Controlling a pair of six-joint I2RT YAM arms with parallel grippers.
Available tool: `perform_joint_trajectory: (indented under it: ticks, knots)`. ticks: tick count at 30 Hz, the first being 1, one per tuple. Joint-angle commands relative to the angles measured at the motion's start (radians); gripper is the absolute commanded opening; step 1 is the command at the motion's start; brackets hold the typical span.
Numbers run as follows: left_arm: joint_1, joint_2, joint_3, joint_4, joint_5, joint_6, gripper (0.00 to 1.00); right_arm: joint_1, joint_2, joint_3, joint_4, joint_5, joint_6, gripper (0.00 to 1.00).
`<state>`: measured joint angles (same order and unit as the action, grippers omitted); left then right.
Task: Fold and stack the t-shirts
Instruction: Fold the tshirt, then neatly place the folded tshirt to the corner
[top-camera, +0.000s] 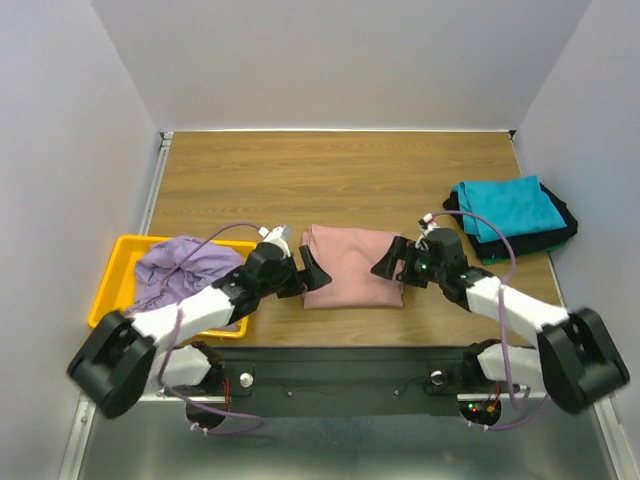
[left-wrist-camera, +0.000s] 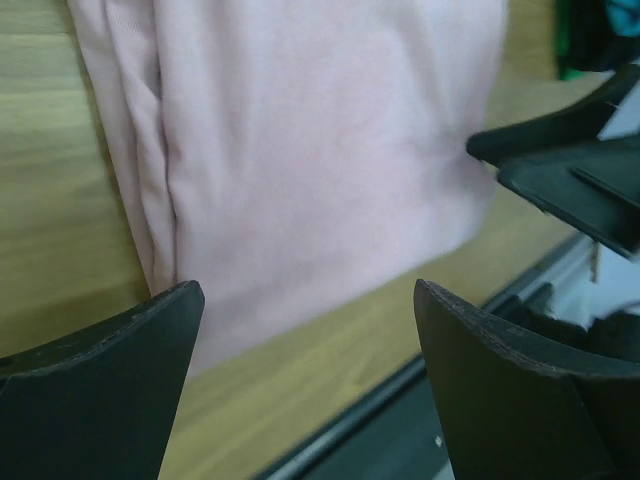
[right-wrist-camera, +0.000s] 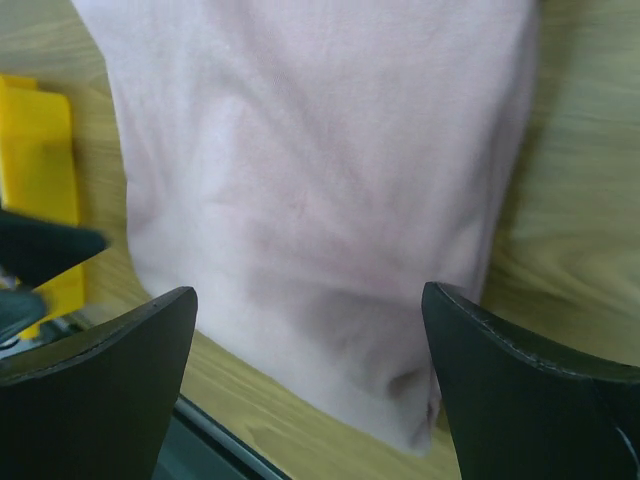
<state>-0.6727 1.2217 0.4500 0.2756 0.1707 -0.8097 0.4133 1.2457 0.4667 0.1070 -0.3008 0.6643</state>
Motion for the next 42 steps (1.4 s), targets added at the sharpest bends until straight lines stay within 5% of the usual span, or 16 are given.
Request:
perform_joint_trajectory:
  ticks: [1,6,13,24,34,37,42]
  knots:
    - [-0.047,-0.262,-0.01,-0.117,-0.094,-0.043,0.99,-0.001,-0.208,-0.004,-0.234,0.097,-0.042,1.0]
    - [-0.054,-0.505,0.038,-0.255,-0.294,-0.008,0.99,-0.001,-0.374,0.068,-0.326,0.101,-0.054,1.0]
    - [-0.053,-0.525,0.113,-0.44,-0.569,-0.032,0.99,-0.001,-0.245,0.153,-0.421,0.259,-0.052,1.0]
    - [-0.05,-0.488,0.115,-0.423,-0.573,-0.014,0.99,0.018,0.087,0.222,-0.382,0.353,-0.029,0.88]
    - [-0.05,-0.468,0.104,-0.432,-0.614,-0.017,0.99,0.088,0.309,0.262,-0.313,0.358,-0.025,0.5]
    - [-0.048,-0.465,0.102,-0.431,-0.609,-0.009,0.99,0.116,0.36,0.293,-0.31,0.397,-0.031,0.24]
    - [-0.047,-0.468,0.093,-0.44,-0.623,-0.011,0.99,0.122,0.386,0.367,-0.323,0.483,-0.118,0.08]
